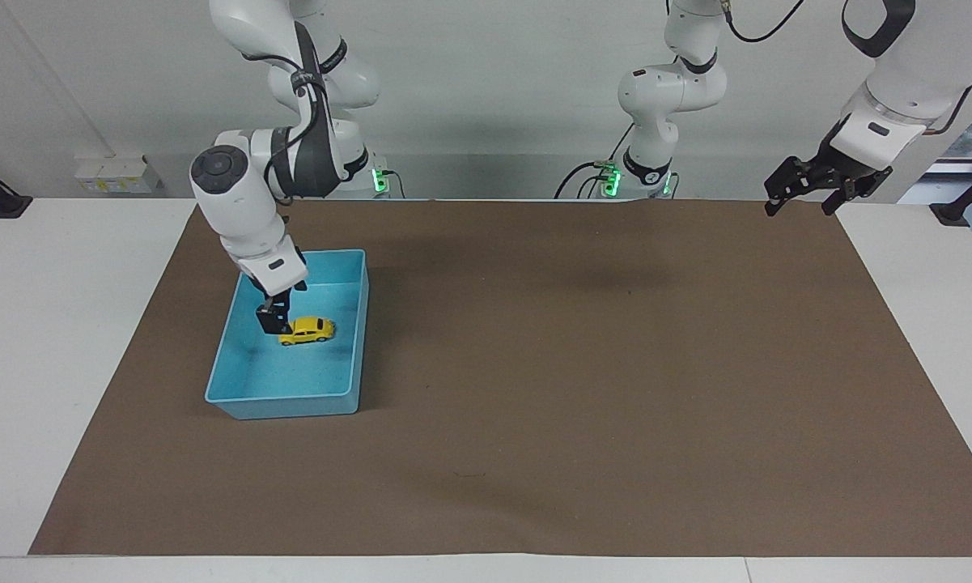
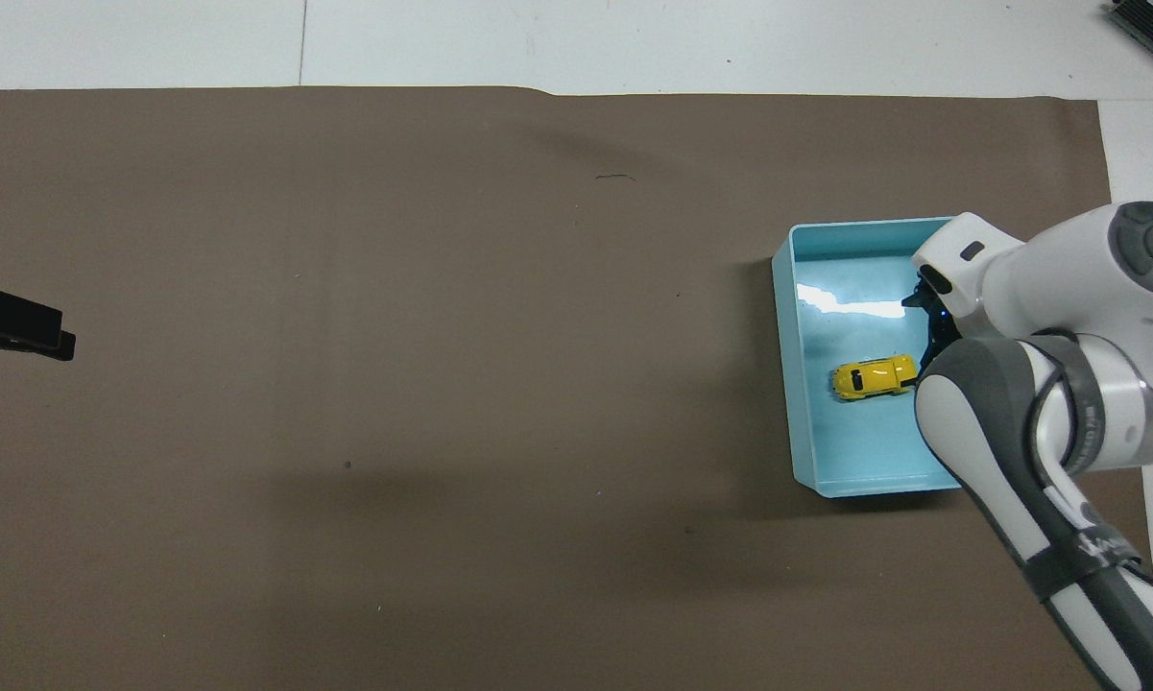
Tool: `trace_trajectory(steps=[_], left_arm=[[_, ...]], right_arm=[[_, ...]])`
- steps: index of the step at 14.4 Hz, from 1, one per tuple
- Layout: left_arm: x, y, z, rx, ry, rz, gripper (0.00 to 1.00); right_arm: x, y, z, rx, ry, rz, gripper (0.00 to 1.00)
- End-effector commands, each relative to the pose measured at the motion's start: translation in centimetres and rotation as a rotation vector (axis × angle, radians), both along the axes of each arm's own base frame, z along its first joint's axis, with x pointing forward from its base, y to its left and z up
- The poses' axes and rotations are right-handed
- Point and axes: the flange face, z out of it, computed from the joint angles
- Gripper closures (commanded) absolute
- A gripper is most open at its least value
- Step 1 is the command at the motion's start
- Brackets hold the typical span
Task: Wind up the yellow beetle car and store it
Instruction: 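Withdraw the right gripper from the box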
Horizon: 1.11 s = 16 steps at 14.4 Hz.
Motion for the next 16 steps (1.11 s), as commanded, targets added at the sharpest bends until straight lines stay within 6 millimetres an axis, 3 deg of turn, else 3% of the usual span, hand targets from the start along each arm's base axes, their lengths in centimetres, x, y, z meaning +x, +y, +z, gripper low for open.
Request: trace_trajectory(steps=[1, 7, 12, 16], left_arm=[[-0.5, 0.2, 0.6, -0.002, 0.002, 0.002, 0.0], [-0.5, 0.2, 0.6, -0.002, 0.001, 0.0, 0.0], [-0.5, 0.2, 0.6, -0.002, 0.001, 0.002, 0.0], [-0.5, 0.2, 0.6, -0.002, 0.001, 0.002, 0.0]], right_arm=[[-1.0, -0.2, 4.1, -0.004, -0.014, -0.16, 0.0], [-2.9, 0.4, 12.8, -0.041, -0.018, -0.696, 0.0], [-3.2, -1.3, 17.5, -0.03, -0.033, -1.134, 0.0], [-3.0, -1.0, 21.2, -0.015, -0.07, -1.546, 0.0]])
